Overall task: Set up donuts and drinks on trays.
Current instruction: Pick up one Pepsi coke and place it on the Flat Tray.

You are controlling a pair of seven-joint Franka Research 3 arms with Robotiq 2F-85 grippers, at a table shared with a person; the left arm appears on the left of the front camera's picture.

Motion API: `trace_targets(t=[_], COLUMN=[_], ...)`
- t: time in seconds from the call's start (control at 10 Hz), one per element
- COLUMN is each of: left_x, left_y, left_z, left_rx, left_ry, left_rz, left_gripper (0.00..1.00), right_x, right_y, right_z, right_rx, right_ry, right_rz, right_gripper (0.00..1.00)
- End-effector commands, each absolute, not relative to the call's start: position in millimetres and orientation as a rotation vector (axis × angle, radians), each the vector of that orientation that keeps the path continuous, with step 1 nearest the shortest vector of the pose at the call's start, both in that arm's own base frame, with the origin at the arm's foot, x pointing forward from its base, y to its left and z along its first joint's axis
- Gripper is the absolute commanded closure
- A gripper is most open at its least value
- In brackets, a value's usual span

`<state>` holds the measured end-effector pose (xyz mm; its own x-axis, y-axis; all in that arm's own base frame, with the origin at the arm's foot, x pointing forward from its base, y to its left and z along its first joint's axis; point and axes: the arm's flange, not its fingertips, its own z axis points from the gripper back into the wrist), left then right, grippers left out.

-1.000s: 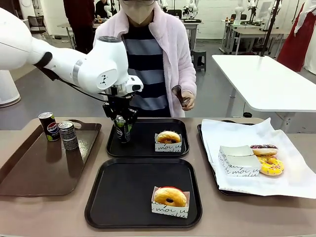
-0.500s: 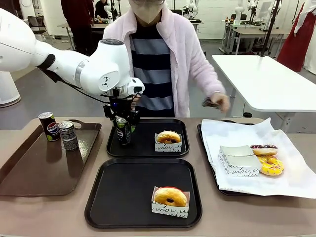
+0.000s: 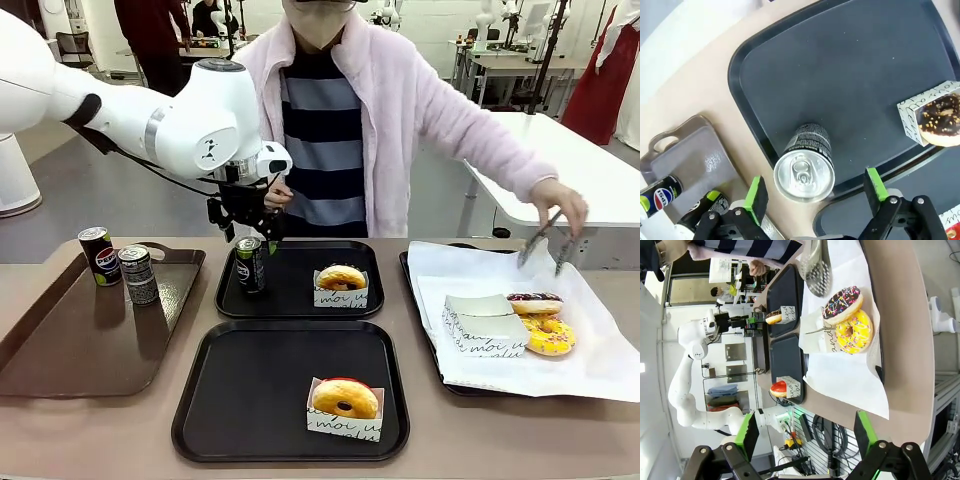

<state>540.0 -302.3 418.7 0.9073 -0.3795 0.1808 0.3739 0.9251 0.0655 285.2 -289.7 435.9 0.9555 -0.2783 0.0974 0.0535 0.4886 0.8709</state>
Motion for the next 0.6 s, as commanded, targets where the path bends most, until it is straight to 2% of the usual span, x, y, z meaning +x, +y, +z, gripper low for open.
trace_targets(t=[0.0, 0.2, 0.5], left_x=[513, 461, 399], left_y=[-290, -281, -276], left_z=[436, 465, 468], left_rx=[0.028, 0.008, -0.004], left_ry=[-0.103, -0.057, -0.045], left_rz=[-0.429, -0.490, -0.550], left_gripper=[0.00, 0.00, 0.00], right_x=[285, 285, 285], right_y=[-290, -290, -290], right_z=[436, 436, 436], right_rx=[1.051, 1.051, 1.051], right_ry=[-0.242, -0.242, -0.242], right_rz=[-0.198, -0.198, -0.198], right_gripper=[0.00, 0.00, 0.00])
